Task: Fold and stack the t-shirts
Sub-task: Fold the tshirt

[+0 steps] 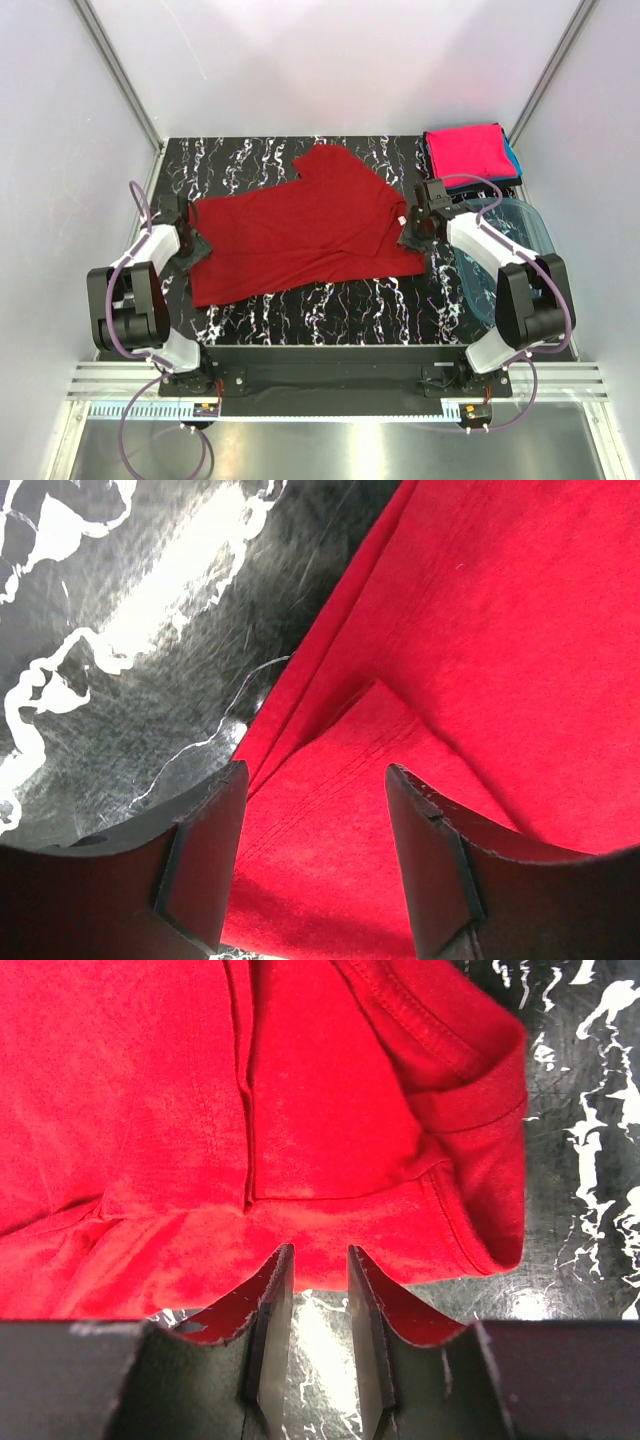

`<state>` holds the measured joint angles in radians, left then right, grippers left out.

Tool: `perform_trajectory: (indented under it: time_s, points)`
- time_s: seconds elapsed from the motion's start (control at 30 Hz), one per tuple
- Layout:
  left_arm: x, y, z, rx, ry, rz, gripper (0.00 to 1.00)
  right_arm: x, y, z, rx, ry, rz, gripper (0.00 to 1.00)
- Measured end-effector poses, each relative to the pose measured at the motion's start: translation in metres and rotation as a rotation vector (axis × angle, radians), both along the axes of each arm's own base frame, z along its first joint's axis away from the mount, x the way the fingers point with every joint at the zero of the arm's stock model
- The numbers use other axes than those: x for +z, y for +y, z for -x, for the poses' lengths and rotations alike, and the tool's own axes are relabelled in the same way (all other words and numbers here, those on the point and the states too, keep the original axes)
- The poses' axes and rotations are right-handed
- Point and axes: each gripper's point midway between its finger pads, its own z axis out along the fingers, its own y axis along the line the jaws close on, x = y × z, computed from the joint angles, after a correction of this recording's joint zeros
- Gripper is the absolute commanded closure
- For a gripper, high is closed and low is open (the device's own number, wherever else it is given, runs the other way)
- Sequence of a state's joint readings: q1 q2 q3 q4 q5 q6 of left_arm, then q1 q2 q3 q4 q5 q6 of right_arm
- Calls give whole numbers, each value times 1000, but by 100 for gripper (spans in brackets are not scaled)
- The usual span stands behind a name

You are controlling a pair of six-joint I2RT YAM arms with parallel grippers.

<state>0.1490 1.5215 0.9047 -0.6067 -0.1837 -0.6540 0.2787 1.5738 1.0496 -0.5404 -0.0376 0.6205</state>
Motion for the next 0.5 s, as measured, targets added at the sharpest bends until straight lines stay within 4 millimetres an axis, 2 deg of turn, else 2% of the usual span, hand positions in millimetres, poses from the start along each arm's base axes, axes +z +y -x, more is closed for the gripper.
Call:
perform_trajectory:
  time_s: [0.17, 0.3, 0.5]
  points:
    - [14, 3, -14, -18, -40, -13, 48, -12, -3, 5, -12, -2, 4, 65]
    - [26, 5, -21, -53, -74, -31, 51, -23, -7, 14, -17, 23, 19, 66]
    - [25, 0, -25, -144, -80, -21, 59, -21, -6, 10, -16, 5, 15, 66]
